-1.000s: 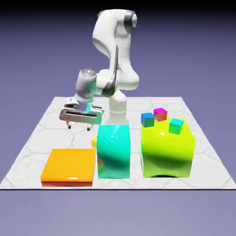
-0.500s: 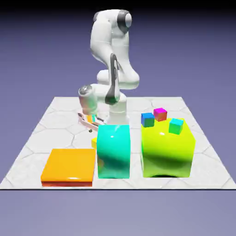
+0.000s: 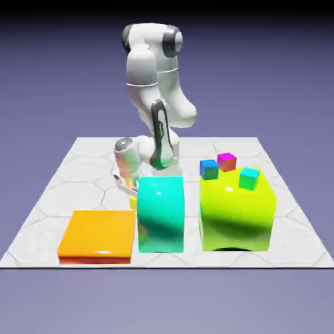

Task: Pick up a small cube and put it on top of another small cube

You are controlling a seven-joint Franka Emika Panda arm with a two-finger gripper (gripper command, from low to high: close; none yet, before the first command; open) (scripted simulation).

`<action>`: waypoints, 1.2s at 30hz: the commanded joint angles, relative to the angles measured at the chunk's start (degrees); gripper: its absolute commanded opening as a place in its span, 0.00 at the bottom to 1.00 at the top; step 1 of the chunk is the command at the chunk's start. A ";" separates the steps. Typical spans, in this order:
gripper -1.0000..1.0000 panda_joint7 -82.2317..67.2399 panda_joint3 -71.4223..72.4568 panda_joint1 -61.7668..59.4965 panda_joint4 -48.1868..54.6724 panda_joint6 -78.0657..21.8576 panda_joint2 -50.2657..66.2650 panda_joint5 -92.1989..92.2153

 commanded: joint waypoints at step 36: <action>0.00 -27.04 4.50 35.48 35.47 -64.04 -26.18 -19.50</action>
